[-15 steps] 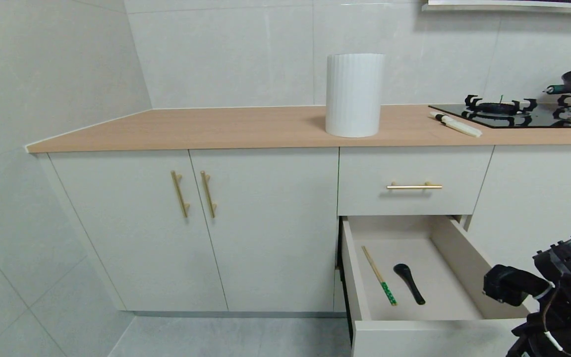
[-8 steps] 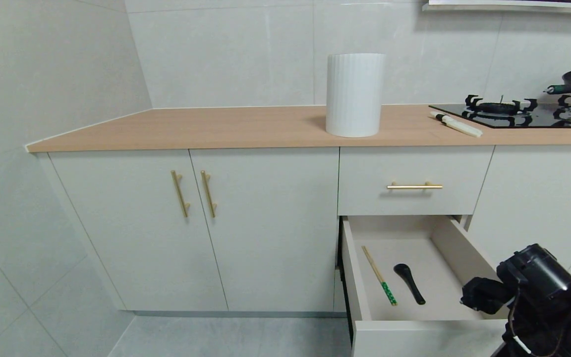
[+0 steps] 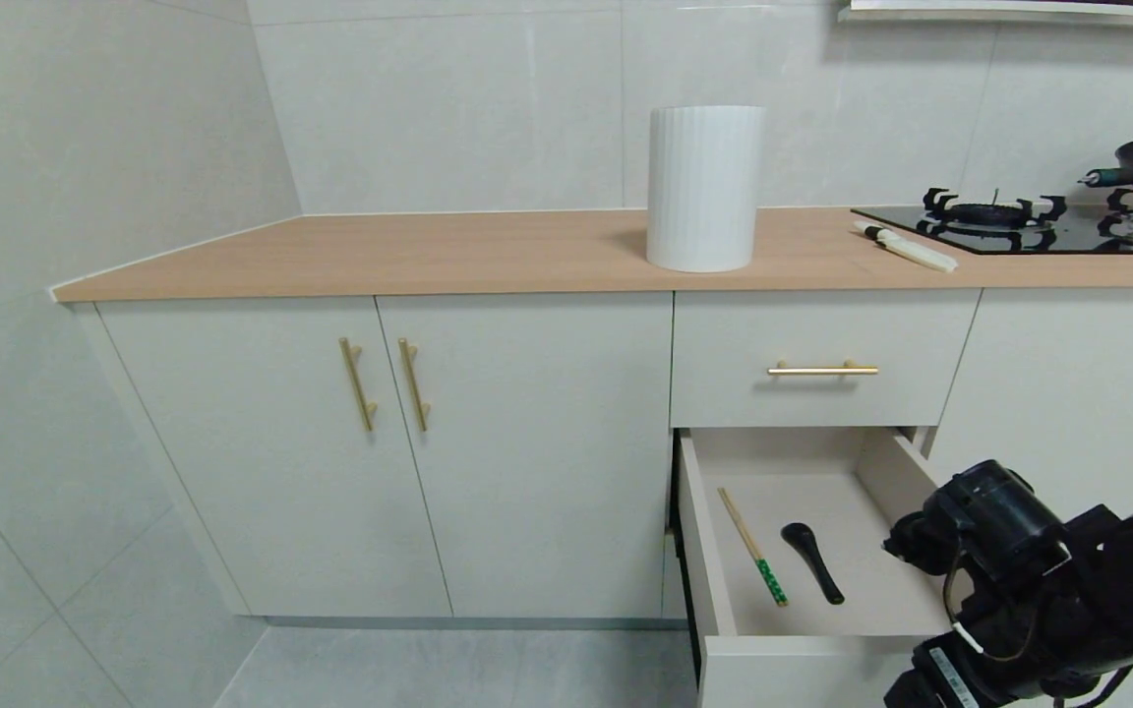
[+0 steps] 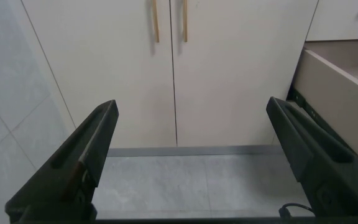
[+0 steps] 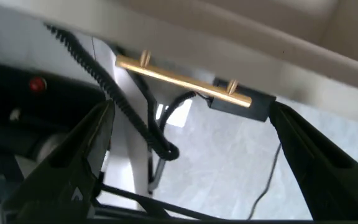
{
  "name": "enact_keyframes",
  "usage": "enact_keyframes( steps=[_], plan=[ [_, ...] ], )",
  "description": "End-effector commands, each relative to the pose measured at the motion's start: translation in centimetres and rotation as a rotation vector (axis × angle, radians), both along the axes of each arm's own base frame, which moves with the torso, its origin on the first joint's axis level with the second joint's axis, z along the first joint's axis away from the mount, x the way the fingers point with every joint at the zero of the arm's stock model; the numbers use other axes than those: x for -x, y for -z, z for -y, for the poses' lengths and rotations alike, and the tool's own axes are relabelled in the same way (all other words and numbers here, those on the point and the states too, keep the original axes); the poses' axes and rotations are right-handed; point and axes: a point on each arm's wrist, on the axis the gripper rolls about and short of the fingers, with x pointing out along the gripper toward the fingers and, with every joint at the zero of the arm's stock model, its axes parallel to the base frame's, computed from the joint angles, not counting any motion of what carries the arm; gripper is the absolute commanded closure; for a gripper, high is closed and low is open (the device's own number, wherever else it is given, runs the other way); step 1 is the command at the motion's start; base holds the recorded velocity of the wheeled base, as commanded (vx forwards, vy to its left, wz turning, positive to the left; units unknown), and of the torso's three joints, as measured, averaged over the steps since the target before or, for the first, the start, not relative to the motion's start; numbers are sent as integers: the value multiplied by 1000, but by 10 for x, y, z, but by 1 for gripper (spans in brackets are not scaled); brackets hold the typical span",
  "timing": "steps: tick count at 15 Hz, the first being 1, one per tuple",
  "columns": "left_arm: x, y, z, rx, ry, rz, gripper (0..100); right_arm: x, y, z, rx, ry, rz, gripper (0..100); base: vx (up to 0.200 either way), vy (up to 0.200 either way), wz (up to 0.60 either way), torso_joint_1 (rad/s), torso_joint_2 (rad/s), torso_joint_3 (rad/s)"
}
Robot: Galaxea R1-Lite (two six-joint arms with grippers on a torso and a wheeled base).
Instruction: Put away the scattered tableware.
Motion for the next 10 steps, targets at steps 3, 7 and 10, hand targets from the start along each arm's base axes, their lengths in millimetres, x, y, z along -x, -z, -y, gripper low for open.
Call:
enact_keyframes(
  steps=[3, 7, 10],
  plan=[
    [0, 0, 0, 0, 0, 0, 0, -19, 8, -6, 25, 94, 5, 0, 0, 0, 0, 0, 0, 0],
    [0, 0, 0, 0, 0, 0, 0, -30, 9, -9, 1, 142, 47, 0, 0, 0, 0, 0, 0, 0],
    [0, 0, 0, 0, 0, 0, 0, -49, 25, -11, -20, 205, 125, 0, 0, 0, 0, 0, 0, 0]
  ],
)
